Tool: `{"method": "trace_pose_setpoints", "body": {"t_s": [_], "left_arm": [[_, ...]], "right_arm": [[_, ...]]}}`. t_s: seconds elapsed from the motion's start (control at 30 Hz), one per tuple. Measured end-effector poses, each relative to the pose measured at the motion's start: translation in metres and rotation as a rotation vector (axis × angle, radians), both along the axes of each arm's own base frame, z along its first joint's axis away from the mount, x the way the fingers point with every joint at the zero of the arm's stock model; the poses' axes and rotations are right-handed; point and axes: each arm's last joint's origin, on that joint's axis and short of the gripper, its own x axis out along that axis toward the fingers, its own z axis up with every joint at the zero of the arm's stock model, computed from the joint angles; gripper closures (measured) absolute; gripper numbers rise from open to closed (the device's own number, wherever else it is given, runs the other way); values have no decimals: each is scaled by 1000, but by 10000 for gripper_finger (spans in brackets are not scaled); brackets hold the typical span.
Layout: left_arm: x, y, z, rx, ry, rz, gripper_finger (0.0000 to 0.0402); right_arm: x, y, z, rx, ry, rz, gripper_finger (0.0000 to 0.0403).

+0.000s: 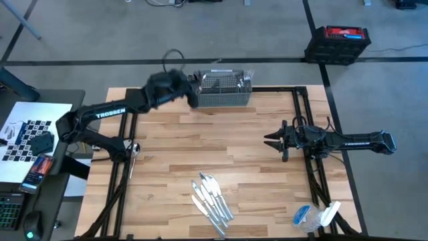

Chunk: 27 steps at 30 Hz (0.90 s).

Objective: Sort silverware
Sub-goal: Put the silver spoon into the gray organizer

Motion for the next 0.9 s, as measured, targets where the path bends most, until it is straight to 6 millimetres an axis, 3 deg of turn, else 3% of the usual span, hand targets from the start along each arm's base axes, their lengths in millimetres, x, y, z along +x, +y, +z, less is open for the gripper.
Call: {"method": "trace_pose_setpoints", "body": {"t_s": [0.07,0.27,0.47,0.63,0.77,0.9], "left_arm": [[-2,16,-1,43,-16,46,401],[-4,61,-33,33,73,155,401],[6,82,-66,-24,111,170,390],[8,80,-76,-58,188,150,337],[-8,63,-52,-59,242,151,282],[-39,30,-33,-263,289,187,246]], "right_arm": [[0,0,0,0,0,0,290],[0,0,0,0,-1,0,290],[0,0,0,0,-2,0,290],[0,0,0,0,-2,0,290],[0,0,0,0,-2,0,290],[0,0,0,0,-2,0,290]]}}
